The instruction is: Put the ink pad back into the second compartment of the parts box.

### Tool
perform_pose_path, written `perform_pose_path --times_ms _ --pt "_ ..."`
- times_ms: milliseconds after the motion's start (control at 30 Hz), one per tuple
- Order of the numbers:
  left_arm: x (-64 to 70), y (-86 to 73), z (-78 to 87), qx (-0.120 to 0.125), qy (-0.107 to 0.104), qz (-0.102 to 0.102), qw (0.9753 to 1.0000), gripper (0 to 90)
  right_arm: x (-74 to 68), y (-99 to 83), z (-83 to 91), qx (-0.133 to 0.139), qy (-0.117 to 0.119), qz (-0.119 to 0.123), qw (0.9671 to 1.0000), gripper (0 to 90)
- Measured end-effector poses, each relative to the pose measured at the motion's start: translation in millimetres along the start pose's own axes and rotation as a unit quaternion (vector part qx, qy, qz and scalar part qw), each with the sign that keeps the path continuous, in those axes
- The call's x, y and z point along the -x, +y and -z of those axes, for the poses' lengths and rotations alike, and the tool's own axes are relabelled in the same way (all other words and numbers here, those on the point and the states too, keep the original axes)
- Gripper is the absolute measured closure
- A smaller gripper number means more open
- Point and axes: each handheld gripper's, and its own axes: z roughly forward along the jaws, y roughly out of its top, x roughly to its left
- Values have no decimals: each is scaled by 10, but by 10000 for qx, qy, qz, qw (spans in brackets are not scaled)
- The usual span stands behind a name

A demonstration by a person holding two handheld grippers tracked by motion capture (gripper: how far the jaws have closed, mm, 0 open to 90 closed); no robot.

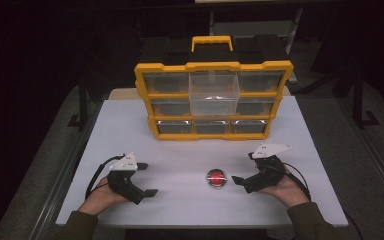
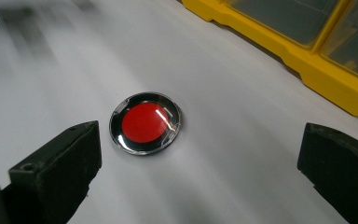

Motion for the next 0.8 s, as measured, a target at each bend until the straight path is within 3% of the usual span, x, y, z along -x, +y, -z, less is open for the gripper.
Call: perform_pose_path --times_ms 800 --pt "1 5 -14 1 -45 -21 10000 0 60 146 -78 74 99 -21 9999 0"
